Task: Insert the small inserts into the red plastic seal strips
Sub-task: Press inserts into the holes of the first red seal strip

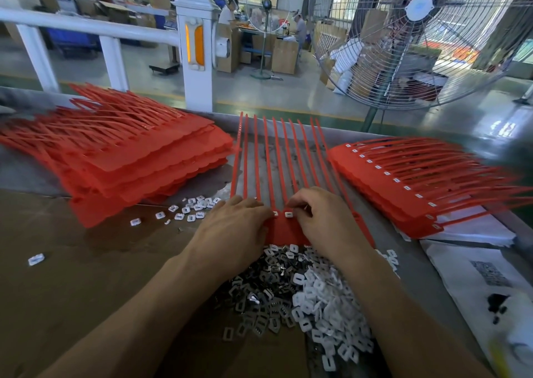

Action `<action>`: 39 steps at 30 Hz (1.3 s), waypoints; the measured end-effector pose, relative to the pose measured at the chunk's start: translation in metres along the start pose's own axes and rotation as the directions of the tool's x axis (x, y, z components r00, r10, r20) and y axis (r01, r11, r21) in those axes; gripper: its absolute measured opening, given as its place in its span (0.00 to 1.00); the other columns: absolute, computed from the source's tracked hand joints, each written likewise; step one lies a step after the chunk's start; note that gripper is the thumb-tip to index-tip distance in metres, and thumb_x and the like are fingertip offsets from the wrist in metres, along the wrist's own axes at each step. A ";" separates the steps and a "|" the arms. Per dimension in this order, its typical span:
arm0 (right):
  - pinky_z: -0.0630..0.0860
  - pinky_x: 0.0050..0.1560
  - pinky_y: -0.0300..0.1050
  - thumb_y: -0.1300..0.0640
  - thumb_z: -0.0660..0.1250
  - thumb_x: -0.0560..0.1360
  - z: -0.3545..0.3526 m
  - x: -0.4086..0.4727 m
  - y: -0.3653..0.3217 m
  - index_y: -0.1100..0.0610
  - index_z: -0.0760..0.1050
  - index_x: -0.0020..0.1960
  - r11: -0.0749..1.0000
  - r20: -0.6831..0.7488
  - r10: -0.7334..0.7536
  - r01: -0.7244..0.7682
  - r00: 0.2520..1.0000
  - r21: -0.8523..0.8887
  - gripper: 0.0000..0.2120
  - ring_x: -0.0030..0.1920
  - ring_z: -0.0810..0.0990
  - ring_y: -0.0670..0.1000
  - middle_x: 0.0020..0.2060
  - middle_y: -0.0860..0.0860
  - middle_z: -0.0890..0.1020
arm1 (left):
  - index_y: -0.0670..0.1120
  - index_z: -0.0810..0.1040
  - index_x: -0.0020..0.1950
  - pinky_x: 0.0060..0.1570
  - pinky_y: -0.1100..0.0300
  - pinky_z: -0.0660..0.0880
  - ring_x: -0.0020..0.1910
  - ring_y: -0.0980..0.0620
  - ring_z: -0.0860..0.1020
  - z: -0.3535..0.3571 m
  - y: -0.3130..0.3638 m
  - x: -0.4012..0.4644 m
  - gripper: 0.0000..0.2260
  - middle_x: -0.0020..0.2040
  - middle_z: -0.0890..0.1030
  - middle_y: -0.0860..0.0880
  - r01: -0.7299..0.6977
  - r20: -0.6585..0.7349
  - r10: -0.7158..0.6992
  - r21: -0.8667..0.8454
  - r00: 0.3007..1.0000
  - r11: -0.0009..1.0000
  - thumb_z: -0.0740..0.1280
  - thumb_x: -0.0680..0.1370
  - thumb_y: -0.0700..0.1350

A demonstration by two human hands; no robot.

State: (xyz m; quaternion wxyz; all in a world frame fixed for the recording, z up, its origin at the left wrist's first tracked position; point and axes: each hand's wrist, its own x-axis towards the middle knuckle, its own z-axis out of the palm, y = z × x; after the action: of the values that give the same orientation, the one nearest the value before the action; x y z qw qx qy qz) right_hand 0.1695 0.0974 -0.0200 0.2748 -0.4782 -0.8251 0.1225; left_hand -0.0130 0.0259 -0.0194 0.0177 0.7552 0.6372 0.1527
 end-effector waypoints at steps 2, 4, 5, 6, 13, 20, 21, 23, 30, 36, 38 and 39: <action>0.69 0.49 0.34 0.59 0.72 0.78 -0.001 -0.001 0.002 0.49 0.85 0.51 1.000 -0.002 -0.001 0.001 1.000 -0.012 0.06 0.49 0.78 0.44 0.47 0.42 0.81 | 0.56 0.75 0.67 0.69 0.50 0.67 0.68 0.51 0.70 0.000 0.000 0.000 0.15 0.68 0.76 0.55 0.000 -0.001 0.000 0.000 1.000 1.000 0.58 0.82 0.52; 0.66 0.46 0.29 0.58 0.72 0.78 -0.002 -0.002 0.004 0.47 0.85 0.50 1.000 -0.004 -0.001 0.001 1.000 -0.020 0.06 0.47 0.76 0.42 0.43 0.39 0.77 | 0.56 0.75 0.67 0.69 0.50 0.67 0.68 0.51 0.71 0.000 0.000 0.000 0.15 0.68 0.76 0.55 0.000 0.000 0.000 -0.002 1.000 1.000 0.58 0.82 0.52; 0.64 0.46 0.28 0.57 0.73 0.78 -0.002 -0.003 0.005 0.47 0.85 0.50 1.000 -0.004 -0.001 0.001 1.000 -0.023 0.06 0.46 0.76 0.41 0.42 0.38 0.76 | 0.56 0.75 0.67 0.69 0.50 0.67 0.68 0.51 0.71 -0.001 0.000 0.000 0.15 0.68 0.76 0.55 0.001 0.001 -0.001 -0.005 1.000 1.000 0.58 0.82 0.52; 0.64 0.45 0.28 0.57 0.73 0.77 -0.003 -0.003 0.005 0.47 0.86 0.50 1.000 -0.003 -0.005 0.005 1.000 -0.027 0.06 0.46 0.76 0.41 0.42 0.38 0.76 | 0.56 0.75 0.67 0.69 0.49 0.67 0.68 0.51 0.71 -0.001 0.000 -0.001 0.15 0.68 0.76 0.55 0.002 0.002 -0.002 -0.010 1.000 1.000 0.58 0.82 0.52; 0.75 0.52 0.45 0.54 0.70 0.80 -0.005 -0.003 0.002 0.48 0.87 0.55 0.995 0.058 -0.051 0.056 0.997 -0.087 0.08 0.51 0.79 0.47 0.48 0.45 0.80 | 0.56 0.74 0.70 0.70 0.50 0.66 0.70 0.52 0.69 -0.002 0.000 -0.001 0.16 0.70 0.74 0.55 -0.001 0.007 0.001 -0.010 1.000 1.000 0.58 0.82 0.52; 0.73 0.51 0.45 0.49 0.63 0.82 -0.007 -0.014 -0.008 0.46 0.83 0.65 0.955 0.107 -0.082 0.109 0.991 -0.277 0.14 0.58 0.76 0.50 0.55 0.46 0.79 | 0.56 0.71 0.73 0.72 0.50 0.64 0.72 0.52 0.67 -0.004 0.001 -0.002 0.18 0.73 0.72 0.56 0.003 0.019 -0.003 -0.012 1.000 1.000 0.58 0.83 0.52; 0.72 0.52 0.45 0.49 0.62 0.83 -0.008 -0.015 -0.009 0.46 0.81 0.66 0.947 0.121 -0.077 0.111 0.990 -0.301 0.15 0.59 0.75 0.50 0.56 0.47 0.78 | 0.56 0.71 0.73 0.72 0.50 0.64 0.72 0.52 0.67 -0.004 0.001 -0.002 0.18 0.73 0.71 0.56 0.003 0.020 -0.002 -0.009 1.000 1.000 0.58 0.83 0.52; 0.69 0.51 0.45 0.49 0.60 0.83 -0.008 -0.016 -0.013 0.46 0.80 0.68 0.927 0.146 -0.065 0.114 0.987 -0.358 0.17 0.60 0.74 0.51 0.57 0.47 0.77 | 0.57 0.70 0.74 0.72 0.51 0.64 0.72 0.52 0.66 -0.003 0.001 -0.002 0.18 0.74 0.71 0.56 0.003 0.021 -0.003 -0.006 1.000 1.000 0.58 0.83 0.53; 0.68 0.52 0.46 0.51 0.60 0.82 -0.009 -0.017 -0.020 0.47 0.79 0.69 0.904 0.186 -0.018 0.095 0.982 -0.417 0.18 0.61 0.73 0.51 0.59 0.48 0.75 | 0.57 0.71 0.73 0.71 0.50 0.65 0.71 0.52 0.67 -0.001 0.000 -0.001 0.18 0.72 0.72 0.56 0.002 0.016 -0.002 -0.014 1.000 1.000 0.59 0.83 0.53; 0.69 0.69 0.45 0.55 0.61 0.82 -0.020 -0.013 -0.004 0.46 0.77 0.72 0.971 0.306 0.012 0.061 0.952 -0.230 0.20 0.66 0.72 0.49 0.64 0.46 0.74 | 0.57 0.68 0.73 0.70 0.51 0.65 0.69 0.52 0.68 -0.002 0.000 0.000 0.19 0.70 0.73 0.56 -0.001 0.036 0.001 0.001 0.999 1.000 0.57 0.83 0.56; 0.66 0.65 0.37 0.54 0.63 0.82 -0.031 -0.012 0.002 0.43 0.76 0.72 0.991 0.381 0.015 0.036 0.924 -0.126 0.20 0.65 0.71 0.44 0.62 0.41 0.73 | 0.58 0.64 0.76 0.71 0.51 0.64 0.70 0.52 0.67 -0.003 0.002 -0.001 0.21 0.71 0.71 0.56 -0.007 0.051 0.005 0.026 0.999 1.000 0.56 0.83 0.59; 0.66 0.60 0.33 0.54 0.64 0.82 -0.036 -0.012 0.003 0.42 0.76 0.72 0.995 0.409 0.013 0.028 0.912 -0.095 0.19 0.62 0.72 0.42 0.60 0.39 0.73 | 0.58 0.63 0.77 0.71 0.51 0.63 0.71 0.52 0.66 -0.003 0.003 0.000 0.22 0.71 0.70 0.56 -0.014 0.057 0.011 0.047 0.998 0.999 0.55 0.83 0.60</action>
State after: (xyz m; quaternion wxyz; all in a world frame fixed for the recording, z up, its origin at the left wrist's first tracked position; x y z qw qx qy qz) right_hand 0.1972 0.0869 0.0042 0.0727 -0.4517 -0.8712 0.1779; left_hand -0.0111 0.0244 -0.0158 0.0171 0.7633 0.6352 0.1163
